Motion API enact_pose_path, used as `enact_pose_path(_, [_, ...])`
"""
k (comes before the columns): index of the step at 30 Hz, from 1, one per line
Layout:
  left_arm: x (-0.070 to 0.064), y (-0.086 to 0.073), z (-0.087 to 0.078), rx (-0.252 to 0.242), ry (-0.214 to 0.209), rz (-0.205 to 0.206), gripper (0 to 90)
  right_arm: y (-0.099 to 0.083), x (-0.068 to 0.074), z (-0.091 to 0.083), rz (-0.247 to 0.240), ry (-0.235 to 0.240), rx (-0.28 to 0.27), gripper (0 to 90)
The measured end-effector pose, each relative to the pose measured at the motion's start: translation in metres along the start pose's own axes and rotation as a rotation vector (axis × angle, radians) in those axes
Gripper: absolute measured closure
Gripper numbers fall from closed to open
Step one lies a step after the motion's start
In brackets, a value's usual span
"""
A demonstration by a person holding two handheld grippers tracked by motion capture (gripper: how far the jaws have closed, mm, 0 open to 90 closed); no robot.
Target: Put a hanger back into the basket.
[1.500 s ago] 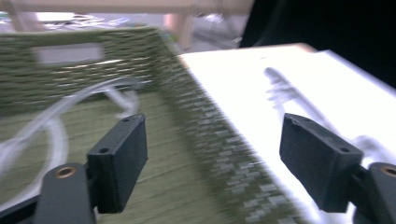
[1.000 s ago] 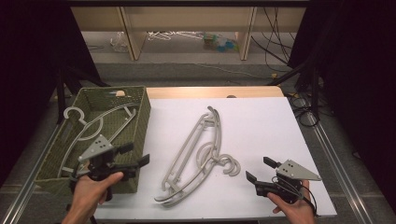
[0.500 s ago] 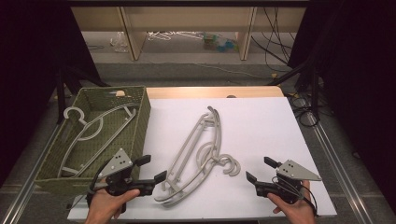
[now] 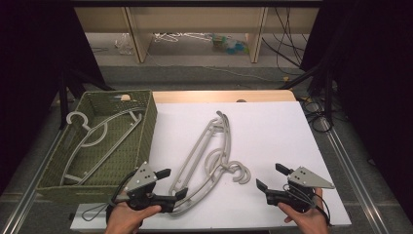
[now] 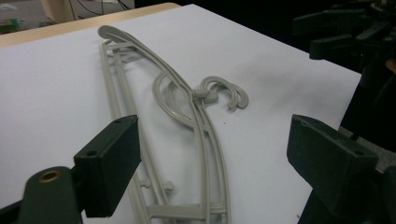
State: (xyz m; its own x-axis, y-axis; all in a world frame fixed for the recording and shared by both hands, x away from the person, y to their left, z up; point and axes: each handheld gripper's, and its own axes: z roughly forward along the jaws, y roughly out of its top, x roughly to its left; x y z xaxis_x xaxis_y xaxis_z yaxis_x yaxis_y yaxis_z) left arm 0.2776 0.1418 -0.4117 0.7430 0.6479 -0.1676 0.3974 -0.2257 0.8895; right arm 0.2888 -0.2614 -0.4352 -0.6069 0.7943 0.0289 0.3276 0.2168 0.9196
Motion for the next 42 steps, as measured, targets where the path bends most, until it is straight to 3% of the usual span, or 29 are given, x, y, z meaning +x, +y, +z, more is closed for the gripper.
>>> enact_pose_path(3, [-0.006, -0.001, 0.01, 0.026, 0.003, 0.035, 22.7, 0.001, 0.001, 0.001, -0.002, 0.0, -0.009, 15.7])
enact_pose_path(6, [-0.009, 0.0, 0.022, 0.053, -0.012, 0.031, 21.6, 0.001, 0.003, -0.001, 0.012, 0.016, 0.009, 15.7])
enact_pose_path(9, [-0.012, 0.003, 0.04, 0.096, -0.028, 0.063, 22.6, 0.001, 0.001, 0.001, -0.01, -0.003, -0.014, 15.7])
enact_pose_path(11, [-0.013, 0.005, 0.052, 0.115, -0.027, 0.092, 25.2, 0.001, 0.002, 0.0, 0.0, 0.003, 0.0, 15.8])
enact_pose_path(16, [-0.008, 0.009, 0.083, 0.254, -0.006, 0.107, 31.0, 0.001, 0.002, -0.001, 0.0, 0.003, 0.013, 15.8])
enact_pose_path(17, [-0.007, 0.009, 0.09, 0.277, 0.003, 0.091, 32.4, 0.001, 0.002, -0.001, -0.002, 0.002, 0.007, 15.8])
enact_pose_path(20, [-0.003, 0.011, 0.107, 0.358, 0.037, 0.134, 36.2, 0.001, 0.002, -0.001, 0.007, 0.011, 0.005, 15.9])
enact_pose_path(22, [0.0, 0.011, 0.114, 0.396, 0.03, 0.118, 39.5, 0.001, 0.002, -0.001, 0.009, 0.008, 0.011, 15.9])
enact_pose_path(23, [0.0, 0.011, 0.117, 0.399, 0.038, 0.103, 40.7, 0.001, 0.002, -0.001, 0.007, 0.005, 0.011, 15.9])
enact_pose_path(27, [0.005, 0.009, 0.123, 0.443, 0.036, 0.131, 46.6, 0.001, 0.003, -0.001, 0.007, 0.008, 0.004, 15.9])
enact_pose_path(29, [0.007, 0.007, 0.127, 0.455, 0.057, 0.136, 48.6, 0.001, 0.003, 0.0, 0.014, 0.02, 0.005, 16.0])
enact_pose_path(32, [0.009, 0.006, 0.131, 0.465, 0.061, 0.123, 50.3, 0.001, 0.003, -0.001, -0.001, 0.011, 0.013, 16.0])
enact_pose_path(38, [0.011, 0.004, 0.14, 0.53, 0.035, 0.138, 56.0, 0.002, 0.003, -0.001, 0.009, 0.014, 0.02, 16.1])
enact_pose_path(42, [0.009, 0.004, 0.146, 0.534, 0.037, 0.169, 60.0, 0.002, 0.004, -0.001, 0.007, 0.016, 0.02, 16.1])
